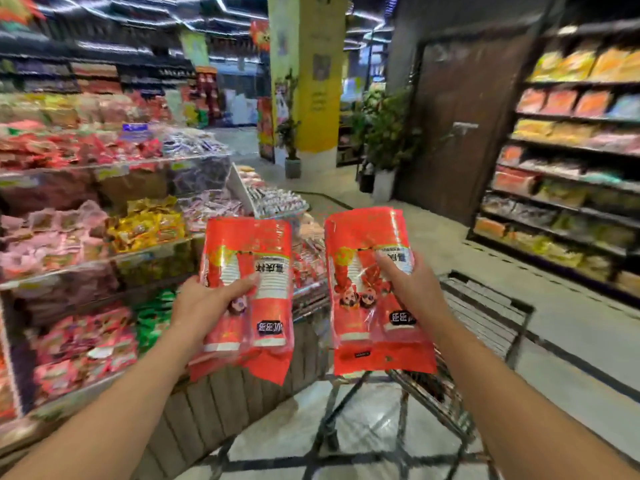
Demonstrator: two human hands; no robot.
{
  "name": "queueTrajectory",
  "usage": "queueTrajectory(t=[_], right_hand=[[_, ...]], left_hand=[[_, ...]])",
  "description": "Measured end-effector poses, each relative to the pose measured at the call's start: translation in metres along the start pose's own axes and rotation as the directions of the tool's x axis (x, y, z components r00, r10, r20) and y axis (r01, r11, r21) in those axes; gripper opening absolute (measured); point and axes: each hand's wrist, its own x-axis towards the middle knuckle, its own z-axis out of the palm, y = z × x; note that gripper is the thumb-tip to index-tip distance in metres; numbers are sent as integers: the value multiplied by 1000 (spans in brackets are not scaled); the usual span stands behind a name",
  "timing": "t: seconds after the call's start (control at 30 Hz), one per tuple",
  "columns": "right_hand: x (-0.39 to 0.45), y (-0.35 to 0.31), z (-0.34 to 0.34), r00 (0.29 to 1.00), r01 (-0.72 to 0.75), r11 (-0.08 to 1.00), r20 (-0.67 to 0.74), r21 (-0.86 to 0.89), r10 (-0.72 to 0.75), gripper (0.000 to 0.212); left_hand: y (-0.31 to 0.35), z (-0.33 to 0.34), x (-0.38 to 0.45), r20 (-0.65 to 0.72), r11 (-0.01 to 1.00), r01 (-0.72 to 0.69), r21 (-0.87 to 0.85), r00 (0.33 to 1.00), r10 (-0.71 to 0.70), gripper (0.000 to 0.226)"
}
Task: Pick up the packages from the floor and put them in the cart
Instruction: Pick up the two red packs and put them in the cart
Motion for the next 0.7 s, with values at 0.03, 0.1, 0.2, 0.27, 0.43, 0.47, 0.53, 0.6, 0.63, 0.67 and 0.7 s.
queueTrajectory(t=[0.03, 0.1, 0.2, 0.27, 0.43, 0.47, 0.53, 0.6, 0.63, 0.67, 0.7], right_hand=[[4, 11, -23, 1000, -9, 1000, -30, -2, 9, 47], [11, 33, -69, 997, -27, 1000, -78, -3, 26, 51], [24, 69, -137, 991, -45, 999, -126, -22, 42, 64], [31, 92, -184, 985, -79, 997, -158, -19, 75, 63], [41, 149, -293, 962, -157, 988, -226, -13, 150, 69], [41, 162, -313, 959, -163, 987, -236, -10, 156, 68], [40, 180, -349, 951, -186, 983, -251, 9, 182, 63], [40, 195, -380, 944, -198, 980, -270, 5, 191, 57], [41, 201, -393, 939, -204, 979, -281, 9, 198, 56], [44, 209, -405, 933, -214, 977, -293, 16, 210, 55], [47, 218, -416, 926, -223, 975, -306, 23, 219, 56]], left_hand=[[8, 28, -6, 49, 1000, -7, -14, 999, 8, 76], [23, 83, -18, 129, 999, 6, -39, 992, -1, 86], [35, 160, -34, 222, 997, -2, -83, 975, 21, 92], [43, 213, -47, 245, 996, 2, -90, 969, 20, 97], [62, 336, -84, 316, 993, 41, -111, 949, -4, 97], [66, 358, -93, 342, 991, 50, -123, 940, -5, 99], [71, 400, -109, 386, 990, 74, -119, 922, -23, 89], [74, 437, -123, 425, 994, 64, -88, 905, -20, 60], [74, 454, -126, 444, 996, 49, -69, 896, -13, 53], [74, 470, -129, 468, 998, 40, -38, 883, -18, 56], [73, 486, -130, 480, 1000, 29, -2, 877, -24, 65]])
